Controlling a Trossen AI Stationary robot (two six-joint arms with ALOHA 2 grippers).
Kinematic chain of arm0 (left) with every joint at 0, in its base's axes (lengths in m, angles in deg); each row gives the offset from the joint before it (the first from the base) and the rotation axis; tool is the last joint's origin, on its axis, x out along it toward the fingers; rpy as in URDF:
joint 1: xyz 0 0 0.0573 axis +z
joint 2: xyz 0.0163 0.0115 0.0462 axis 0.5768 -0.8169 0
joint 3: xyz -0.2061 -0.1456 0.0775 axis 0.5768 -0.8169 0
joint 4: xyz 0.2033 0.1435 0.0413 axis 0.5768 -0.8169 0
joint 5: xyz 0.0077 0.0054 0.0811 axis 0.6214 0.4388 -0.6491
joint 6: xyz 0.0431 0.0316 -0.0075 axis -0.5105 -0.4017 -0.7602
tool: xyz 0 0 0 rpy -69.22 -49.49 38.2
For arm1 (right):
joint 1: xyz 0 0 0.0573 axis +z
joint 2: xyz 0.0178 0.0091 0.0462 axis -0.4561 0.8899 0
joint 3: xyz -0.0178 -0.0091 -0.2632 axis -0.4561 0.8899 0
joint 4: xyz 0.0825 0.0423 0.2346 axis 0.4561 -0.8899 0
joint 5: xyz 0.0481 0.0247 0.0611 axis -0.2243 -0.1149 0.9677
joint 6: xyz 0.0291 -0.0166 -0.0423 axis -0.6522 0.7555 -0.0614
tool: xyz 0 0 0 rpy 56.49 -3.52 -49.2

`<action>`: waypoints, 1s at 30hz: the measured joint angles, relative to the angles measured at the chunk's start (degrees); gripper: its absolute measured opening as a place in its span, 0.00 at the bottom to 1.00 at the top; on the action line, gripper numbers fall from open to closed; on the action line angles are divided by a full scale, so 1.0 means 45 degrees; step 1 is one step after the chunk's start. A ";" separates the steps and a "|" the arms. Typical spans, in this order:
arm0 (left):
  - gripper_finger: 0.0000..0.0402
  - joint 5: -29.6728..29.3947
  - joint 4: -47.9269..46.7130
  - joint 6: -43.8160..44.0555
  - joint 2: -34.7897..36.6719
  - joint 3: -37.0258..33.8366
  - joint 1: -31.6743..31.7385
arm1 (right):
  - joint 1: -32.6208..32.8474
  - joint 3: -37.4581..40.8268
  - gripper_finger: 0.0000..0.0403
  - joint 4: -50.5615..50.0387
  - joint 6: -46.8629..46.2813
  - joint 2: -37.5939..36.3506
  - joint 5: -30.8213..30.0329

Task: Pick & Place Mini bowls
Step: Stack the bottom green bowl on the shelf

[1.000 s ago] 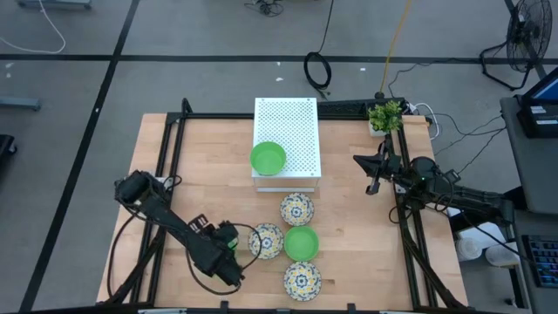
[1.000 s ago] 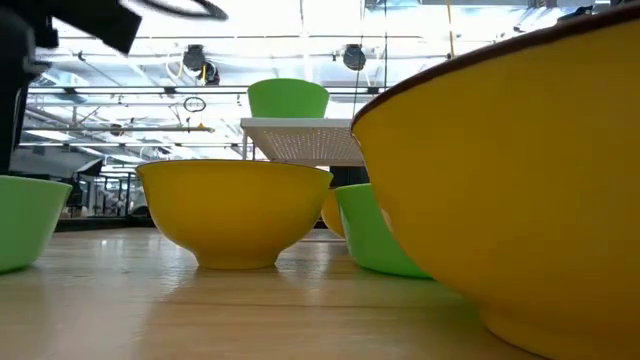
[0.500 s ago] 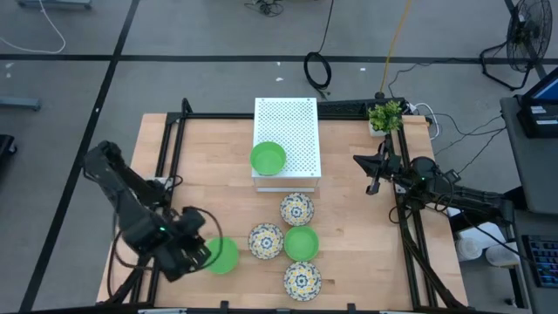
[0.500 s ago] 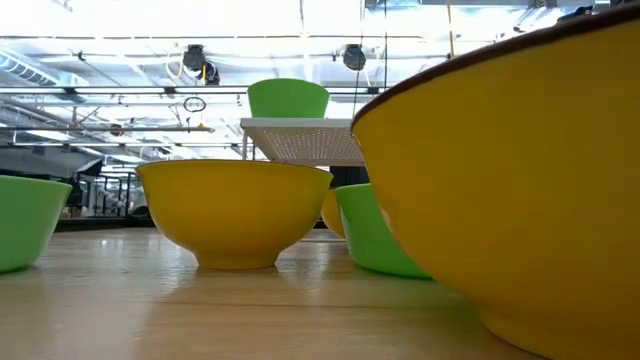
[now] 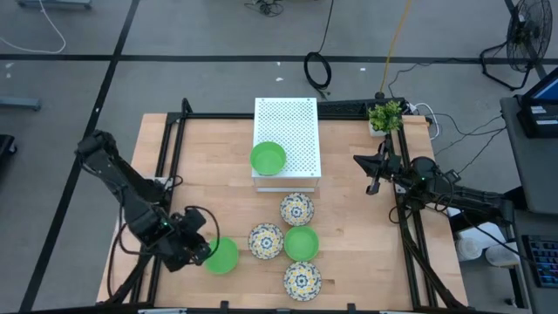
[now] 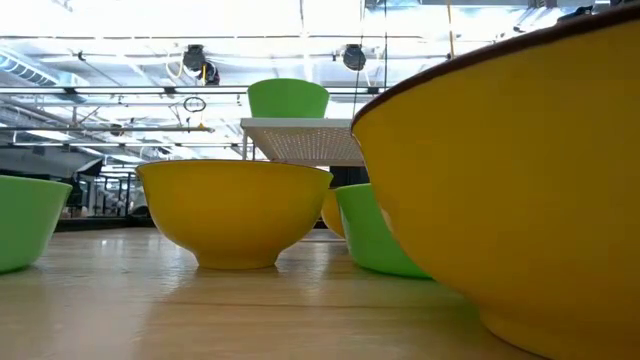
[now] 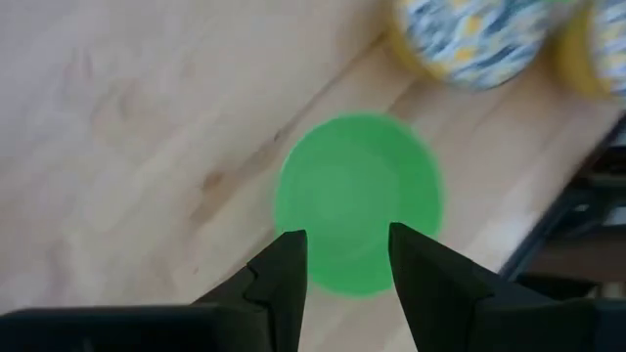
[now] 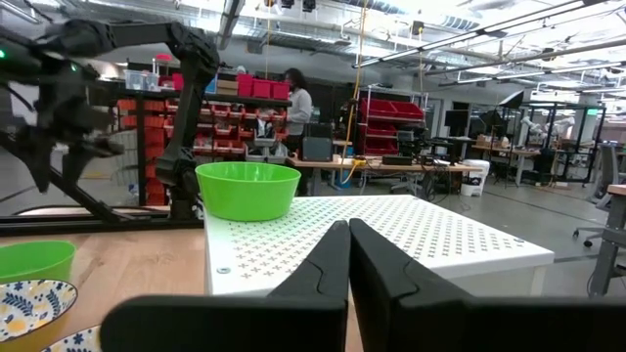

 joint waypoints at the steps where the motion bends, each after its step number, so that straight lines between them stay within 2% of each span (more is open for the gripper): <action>1: 0.37 0.0409 0.0110 0.0006 -0.0004 -0.0193 0.0131 | -0.0001 -0.0001 0.00 0.0000 0.0000 0.0001 0.0005; 4: 0.37 0.1131 0.0777 -0.0223 -0.0151 -0.0795 0.0514 | 0.0003 0.0000 0.00 0.0000 0.0000 0.0002 0.0005; 10: 0.37 0.1716 0.1745 -0.1468 -0.0691 -0.1167 0.1019 | 0.0000 0.0003 0.00 0.0000 0.0000 0.0001 0.0000; 22: 0.37 0.1775 0.1968 -0.2556 -0.1868 -0.1167 0.1327 | 0.0003 0.0003 0.00 0.0000 0.0000 -0.0002 0.0005; 30: 0.37 0.1837 0.2004 -0.2571 -0.2542 -0.1167 0.1334 | -0.0002 0.0000 0.00 0.0000 0.0000 -0.0001 0.0002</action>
